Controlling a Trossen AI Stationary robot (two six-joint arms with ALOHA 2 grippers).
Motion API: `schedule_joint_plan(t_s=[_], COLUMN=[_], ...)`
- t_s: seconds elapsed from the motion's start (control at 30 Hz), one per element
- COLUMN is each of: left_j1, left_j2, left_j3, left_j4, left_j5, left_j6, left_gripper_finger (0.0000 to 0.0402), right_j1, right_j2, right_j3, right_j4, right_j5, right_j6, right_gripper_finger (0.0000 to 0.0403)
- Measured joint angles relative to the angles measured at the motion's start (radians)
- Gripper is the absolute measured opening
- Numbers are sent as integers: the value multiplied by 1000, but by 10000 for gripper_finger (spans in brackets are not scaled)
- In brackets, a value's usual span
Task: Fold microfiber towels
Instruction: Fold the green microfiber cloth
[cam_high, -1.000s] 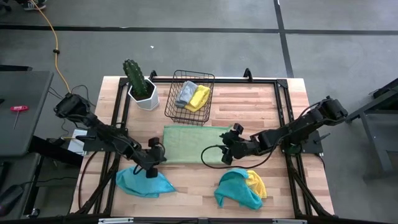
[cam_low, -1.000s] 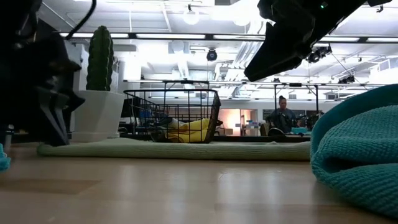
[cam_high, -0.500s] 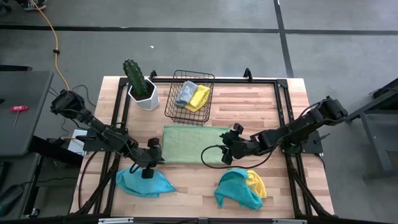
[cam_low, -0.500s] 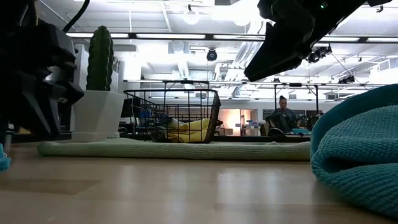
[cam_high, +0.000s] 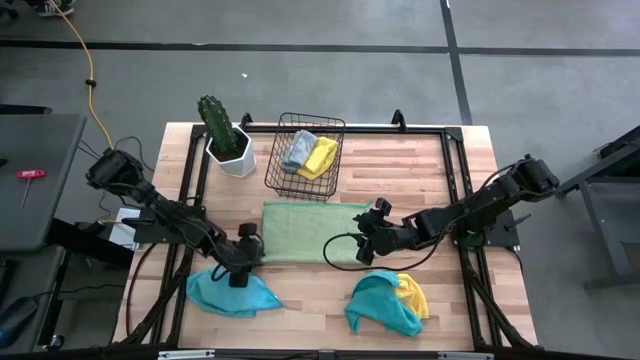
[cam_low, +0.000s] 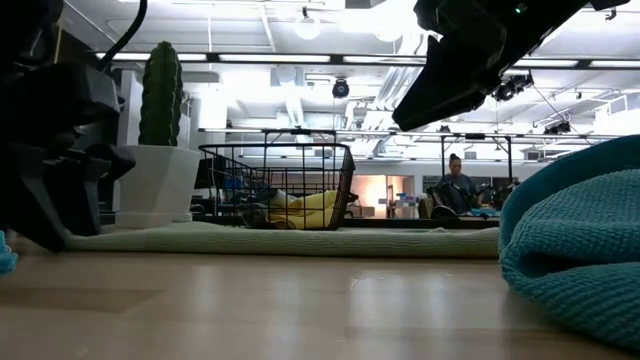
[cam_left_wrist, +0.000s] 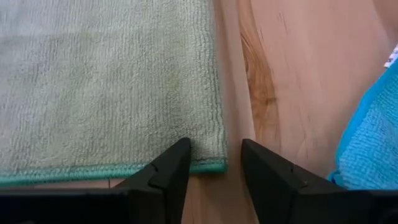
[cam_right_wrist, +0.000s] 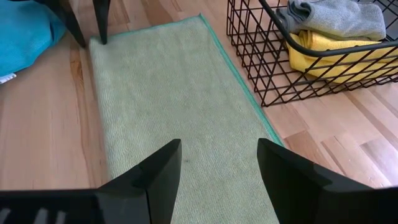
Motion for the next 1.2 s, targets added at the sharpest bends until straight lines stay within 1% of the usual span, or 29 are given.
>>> schedule_joint_plan(t_s=[0.13, 0.23, 0.3, 0.4, 0.47, 0.5, 0.67, 0.83, 0.97, 1.1, 1.2], left_j1=[-1, 0, 0, 1, 1, 1, 1, 1, 1, 1, 1], left_j2=[24, 18, 11, 8, 8, 7, 8, 7, 7, 7, 7], left_j3=[2, 1, -1, -2, -2, -3, -3, -2, -2, -2, -3], left_j4=[5, 4, -3, -11, -14, -14, -15, -21, -22, -22, -22], left_j5=[-23, -27, -32, -42, -47, -48, -47, -45, -44, -42, -41], left_j6=[-3, -3, -4, -4, -5, -7, -14, -23, -30, -31, -31], left_gripper_finger=[125, 102, 81, 42, 15, 9, 10, 3, 3, 2, 2], right_j1=[-2, -2, -2, -1, 2, 4, 7, 7, 18, 48, 76], right_j2=[0, 0, 0, 4, 20, 33, 136, 223, 238, 238, 238], right_j3=[0, 0, 0, 0, 0, 0, 0, -1, -1, -1, 0], right_j4=[0, 3, -2, -34, -38, -42, -38, -35, -41, -67, -119], right_j5=[0, -8, -69, -237, -293, -306, -353, -387, -434, -435, -415], right_j6=[-2, -8, -28, -29, -5, 5, -6, -8, 17, 45, 64], right_gripper_finger=[204, 204, 204, 204, 204, 204, 204, 204, 204, 204, 204])
